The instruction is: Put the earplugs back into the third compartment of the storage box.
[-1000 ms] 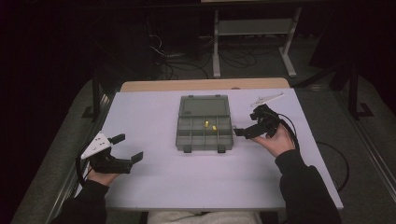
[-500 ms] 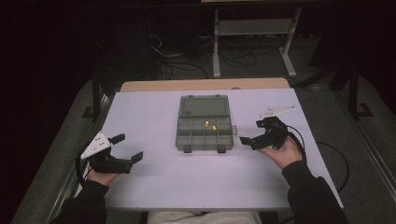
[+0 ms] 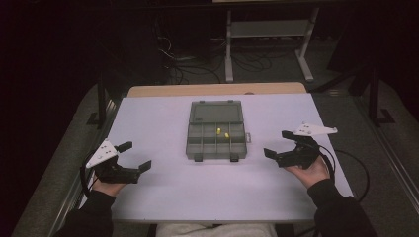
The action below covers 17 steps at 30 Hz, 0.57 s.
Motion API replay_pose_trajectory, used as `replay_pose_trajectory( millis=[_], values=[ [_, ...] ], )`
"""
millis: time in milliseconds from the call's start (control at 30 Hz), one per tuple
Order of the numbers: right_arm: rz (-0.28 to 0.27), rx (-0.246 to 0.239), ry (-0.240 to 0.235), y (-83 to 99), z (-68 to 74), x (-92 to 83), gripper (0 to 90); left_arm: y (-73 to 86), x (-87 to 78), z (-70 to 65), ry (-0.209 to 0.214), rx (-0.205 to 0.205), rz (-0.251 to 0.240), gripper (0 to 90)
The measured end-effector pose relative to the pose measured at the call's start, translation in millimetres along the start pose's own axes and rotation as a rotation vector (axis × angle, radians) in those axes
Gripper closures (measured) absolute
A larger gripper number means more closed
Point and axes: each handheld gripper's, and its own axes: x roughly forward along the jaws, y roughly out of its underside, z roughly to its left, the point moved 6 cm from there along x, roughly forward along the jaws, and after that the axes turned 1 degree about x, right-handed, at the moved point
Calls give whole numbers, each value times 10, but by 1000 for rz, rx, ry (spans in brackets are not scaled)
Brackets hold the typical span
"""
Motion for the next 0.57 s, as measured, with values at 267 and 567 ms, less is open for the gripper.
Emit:
replay_pose_trajectory(
  millis=[267,567],
  values=[
    [-41,-9,0,114,-52,-141,0,3,2,-1,0,-4,2,0],
    [-16,22,15,353,-107,-220,0,3,5,-6,5,-4,5,0]
  ],
)
